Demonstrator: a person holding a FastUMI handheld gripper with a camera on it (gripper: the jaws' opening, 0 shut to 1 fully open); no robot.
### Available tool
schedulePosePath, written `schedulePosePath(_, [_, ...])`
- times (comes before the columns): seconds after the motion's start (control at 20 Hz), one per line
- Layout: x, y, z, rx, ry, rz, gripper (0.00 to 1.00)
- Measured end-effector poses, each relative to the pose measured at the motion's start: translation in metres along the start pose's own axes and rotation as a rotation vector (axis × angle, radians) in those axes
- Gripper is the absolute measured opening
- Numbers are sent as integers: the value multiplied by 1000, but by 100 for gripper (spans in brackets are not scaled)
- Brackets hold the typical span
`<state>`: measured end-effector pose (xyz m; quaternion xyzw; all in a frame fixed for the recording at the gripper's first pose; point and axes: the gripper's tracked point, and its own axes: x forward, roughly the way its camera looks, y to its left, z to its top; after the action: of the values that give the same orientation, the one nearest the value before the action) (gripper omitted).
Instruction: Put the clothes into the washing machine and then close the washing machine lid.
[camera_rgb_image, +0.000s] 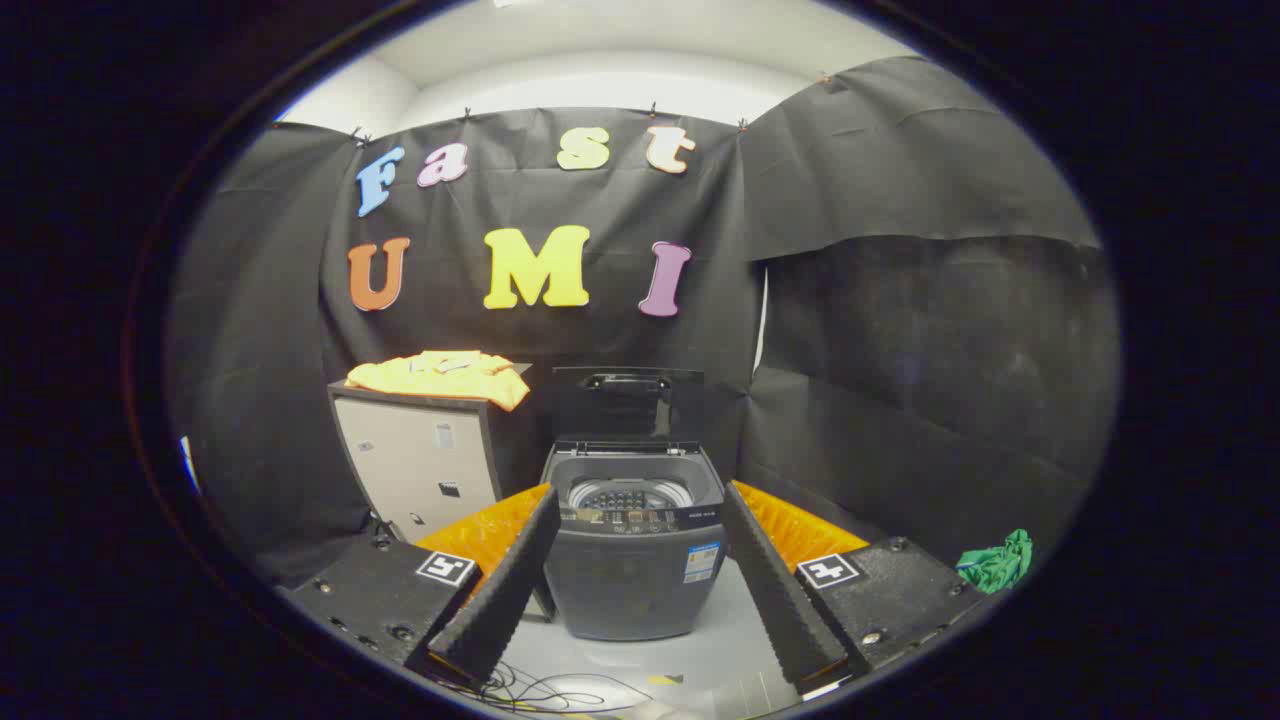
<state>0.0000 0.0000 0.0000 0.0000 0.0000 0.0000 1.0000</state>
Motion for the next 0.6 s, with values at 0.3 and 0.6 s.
schedulePosePath(0.3, [9, -2, 5, 9, 7, -2, 100])
schedulePosePath(0.6, [34, -1, 11, 18, 11, 8, 100])
